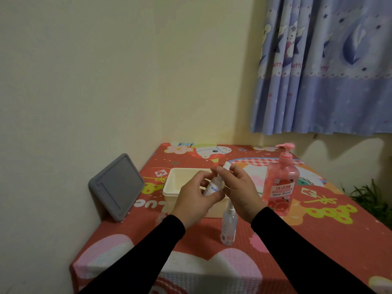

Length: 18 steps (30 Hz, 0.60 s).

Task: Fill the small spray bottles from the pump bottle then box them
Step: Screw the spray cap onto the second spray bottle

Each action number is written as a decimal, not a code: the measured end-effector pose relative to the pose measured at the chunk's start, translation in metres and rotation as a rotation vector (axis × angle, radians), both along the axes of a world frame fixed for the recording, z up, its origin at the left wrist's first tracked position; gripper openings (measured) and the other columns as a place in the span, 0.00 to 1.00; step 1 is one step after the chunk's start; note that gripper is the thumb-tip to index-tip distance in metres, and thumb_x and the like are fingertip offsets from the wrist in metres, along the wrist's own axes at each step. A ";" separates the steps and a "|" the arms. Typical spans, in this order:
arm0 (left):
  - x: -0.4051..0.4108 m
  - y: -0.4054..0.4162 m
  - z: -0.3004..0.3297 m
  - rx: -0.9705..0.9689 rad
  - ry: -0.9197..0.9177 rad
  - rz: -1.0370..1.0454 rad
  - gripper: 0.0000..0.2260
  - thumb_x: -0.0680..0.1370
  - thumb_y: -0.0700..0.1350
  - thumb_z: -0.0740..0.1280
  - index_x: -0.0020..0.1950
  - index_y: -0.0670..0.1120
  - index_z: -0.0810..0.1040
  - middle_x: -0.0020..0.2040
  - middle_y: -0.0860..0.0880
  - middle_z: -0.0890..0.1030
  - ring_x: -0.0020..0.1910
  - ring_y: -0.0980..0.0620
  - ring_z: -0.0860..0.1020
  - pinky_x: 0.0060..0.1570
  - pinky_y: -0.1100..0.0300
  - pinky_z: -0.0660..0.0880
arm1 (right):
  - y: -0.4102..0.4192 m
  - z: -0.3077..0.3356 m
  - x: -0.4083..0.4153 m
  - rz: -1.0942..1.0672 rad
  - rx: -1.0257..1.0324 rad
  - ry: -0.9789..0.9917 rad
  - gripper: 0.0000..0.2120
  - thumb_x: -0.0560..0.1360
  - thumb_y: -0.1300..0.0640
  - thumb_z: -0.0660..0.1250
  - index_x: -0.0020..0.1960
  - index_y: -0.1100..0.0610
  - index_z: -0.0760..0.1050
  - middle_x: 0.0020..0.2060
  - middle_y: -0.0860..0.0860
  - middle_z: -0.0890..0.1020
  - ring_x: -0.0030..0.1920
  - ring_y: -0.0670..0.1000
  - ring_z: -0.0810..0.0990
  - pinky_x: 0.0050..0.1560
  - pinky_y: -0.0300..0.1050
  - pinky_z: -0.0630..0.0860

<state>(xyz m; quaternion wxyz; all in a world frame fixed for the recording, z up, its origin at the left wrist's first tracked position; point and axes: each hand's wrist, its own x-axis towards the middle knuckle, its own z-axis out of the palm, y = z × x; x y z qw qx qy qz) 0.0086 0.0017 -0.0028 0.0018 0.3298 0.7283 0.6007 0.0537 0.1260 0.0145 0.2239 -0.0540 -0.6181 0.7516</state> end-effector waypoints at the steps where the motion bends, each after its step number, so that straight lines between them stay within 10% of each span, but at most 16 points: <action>1: 0.001 0.000 0.001 0.000 -0.004 0.001 0.14 0.71 0.45 0.76 0.53 0.53 0.76 0.43 0.54 0.79 0.38 0.52 0.80 0.36 0.62 0.75 | -0.001 0.001 0.000 0.018 -0.036 0.015 0.16 0.73 0.55 0.71 0.58 0.61 0.76 0.52 0.61 0.82 0.49 0.54 0.82 0.55 0.55 0.78; 6: 0.000 -0.002 0.000 -0.007 0.000 0.002 0.14 0.71 0.45 0.75 0.50 0.57 0.75 0.44 0.55 0.80 0.40 0.52 0.82 0.39 0.57 0.79 | -0.004 0.004 0.000 0.066 -0.092 0.043 0.11 0.72 0.55 0.71 0.49 0.61 0.78 0.46 0.58 0.81 0.45 0.55 0.80 0.43 0.46 0.80; 18: -0.003 -0.006 0.003 -0.011 -0.016 -0.001 0.14 0.72 0.46 0.75 0.54 0.55 0.76 0.46 0.53 0.78 0.43 0.48 0.81 0.41 0.54 0.79 | 0.002 -0.001 0.002 0.012 -0.005 0.006 0.13 0.76 0.55 0.69 0.52 0.64 0.74 0.49 0.62 0.82 0.49 0.59 0.82 0.57 0.56 0.78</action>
